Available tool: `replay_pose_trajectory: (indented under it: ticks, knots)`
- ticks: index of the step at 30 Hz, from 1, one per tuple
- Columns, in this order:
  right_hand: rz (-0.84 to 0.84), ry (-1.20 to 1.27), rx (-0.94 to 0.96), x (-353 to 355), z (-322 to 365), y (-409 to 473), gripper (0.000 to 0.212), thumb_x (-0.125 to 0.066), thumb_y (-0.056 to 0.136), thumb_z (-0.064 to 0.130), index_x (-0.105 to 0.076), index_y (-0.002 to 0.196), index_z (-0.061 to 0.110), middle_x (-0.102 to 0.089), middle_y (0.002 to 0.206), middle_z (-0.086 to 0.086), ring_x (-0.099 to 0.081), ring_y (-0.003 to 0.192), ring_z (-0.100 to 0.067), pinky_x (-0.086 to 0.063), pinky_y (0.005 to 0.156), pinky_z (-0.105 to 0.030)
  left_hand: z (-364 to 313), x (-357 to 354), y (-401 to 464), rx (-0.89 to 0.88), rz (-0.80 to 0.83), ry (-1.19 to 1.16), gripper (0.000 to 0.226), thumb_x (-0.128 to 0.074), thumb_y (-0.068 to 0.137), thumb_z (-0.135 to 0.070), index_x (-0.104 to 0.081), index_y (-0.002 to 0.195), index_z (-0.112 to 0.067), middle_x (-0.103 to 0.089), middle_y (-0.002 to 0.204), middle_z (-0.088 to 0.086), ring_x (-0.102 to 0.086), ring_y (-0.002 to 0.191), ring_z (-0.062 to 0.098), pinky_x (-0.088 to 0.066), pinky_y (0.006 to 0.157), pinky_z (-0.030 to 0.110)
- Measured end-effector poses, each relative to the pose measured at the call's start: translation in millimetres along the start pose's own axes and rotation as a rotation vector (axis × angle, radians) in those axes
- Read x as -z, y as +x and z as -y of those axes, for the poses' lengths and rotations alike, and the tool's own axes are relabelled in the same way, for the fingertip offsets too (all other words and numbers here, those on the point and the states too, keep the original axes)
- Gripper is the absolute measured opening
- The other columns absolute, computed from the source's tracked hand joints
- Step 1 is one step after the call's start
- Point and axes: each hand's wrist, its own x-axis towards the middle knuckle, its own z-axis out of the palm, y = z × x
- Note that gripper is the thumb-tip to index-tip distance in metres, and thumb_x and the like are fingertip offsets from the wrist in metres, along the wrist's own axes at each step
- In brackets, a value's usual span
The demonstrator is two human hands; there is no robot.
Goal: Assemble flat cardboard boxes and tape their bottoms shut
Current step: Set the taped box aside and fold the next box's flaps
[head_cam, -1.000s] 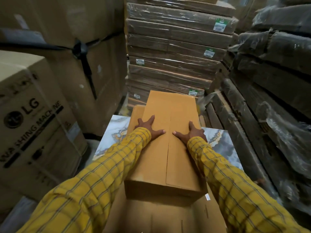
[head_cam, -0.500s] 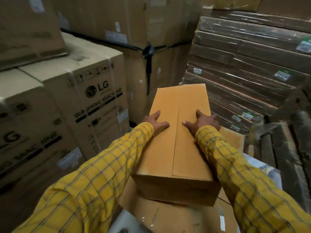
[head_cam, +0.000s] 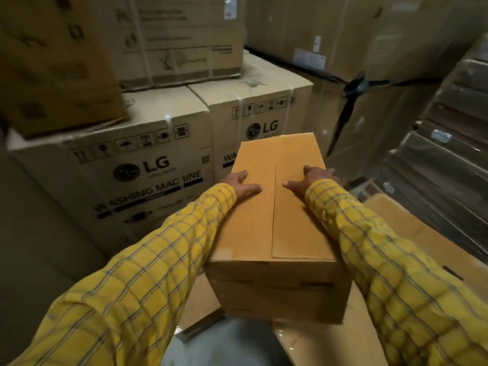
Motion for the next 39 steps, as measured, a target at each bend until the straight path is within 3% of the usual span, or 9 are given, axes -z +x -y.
replay_pose_trajectory:
  ticks: [10,18,25,30,36,39]
  knots:
    - [0.077,0.145,0.075,-73.2,121.3,-45.9,0.097,-0.058,0.071,0.084,-0.032,0.151,0.036,-0.033,0.146,-0.020,-0.046,0.128,-0.046,-0.047,0.104,-0.056,94.2,109.1,-37.3,0.084,-0.119,0.124,0.089,-0.078,0.075,-0.058,-0.041,0.151,-0.031,-0.037,0.158,0.003,-0.039,0.141,0.027,-0.031,0.115,0.035]
    - [0.089,0.261,0.043,-150.6,163.9,-94.0,0.088,-0.055,0.085,0.071,-0.013,0.158,0.043,-0.016,0.153,-0.023,-0.038,0.134,-0.048,-0.036,0.114,-0.050,177.5,136.5,-47.9,0.091,-0.143,0.087,0.093,-0.087,0.065,-0.054,-0.046,0.147,-0.038,-0.040,0.153,0.009,-0.043,0.137,0.031,-0.035,0.112,0.038]
    - [0.067,0.242,0.087,-183.4,180.1,-113.6,0.109,-0.068,0.076,0.068,-0.001,0.158,0.041,-0.012,0.154,-0.023,-0.033,0.136,-0.049,-0.036,0.114,-0.051,234.3,137.4,-44.0,0.008,-0.153,-0.012,0.089,-0.091,0.065,-0.043,-0.048,0.143,-0.043,-0.040,0.150,0.007,-0.040,0.138,0.027,-0.032,0.114,0.038]
    - [0.168,0.309,0.117,-214.8,191.1,-130.0,0.121,-0.075,0.074,0.064,0.009,0.157,0.041,-0.006,0.155,-0.020,-0.033,0.138,-0.048,-0.039,0.113,-0.051,268.9,158.1,-34.2,-0.010,-0.089,0.035,0.091,-0.090,0.059,-0.054,-0.045,0.138,-0.055,-0.039,0.150,0.005,-0.037,0.139,0.028,-0.029,0.116,0.042]
    - [0.316,0.372,0.067,-254.2,199.9,-121.3,0.124,-0.079,0.075,0.059,0.010,0.158,0.039,-0.009,0.154,-0.020,-0.037,0.137,-0.047,-0.039,0.113,-0.045,295.3,151.8,-31.0,0.037,-0.039,0.082,0.089,-0.090,0.068,-0.039,-0.046,0.146,-0.039,-0.039,0.149,0.008,-0.037,0.139,0.029,-0.028,0.111,0.032]
    - [0.356,0.369,0.046,-276.1,190.4,-104.4,0.125,-0.081,0.074,0.058,0.010,0.158,0.041,-0.008,0.155,-0.021,-0.038,0.136,-0.049,-0.041,0.113,-0.048,311.7,127.5,-22.1,0.055,-0.028,0.081,0.092,-0.089,0.068,-0.041,-0.043,0.148,-0.040,-0.036,0.151,0.010,-0.037,0.138,0.032,-0.030,0.115,0.039]
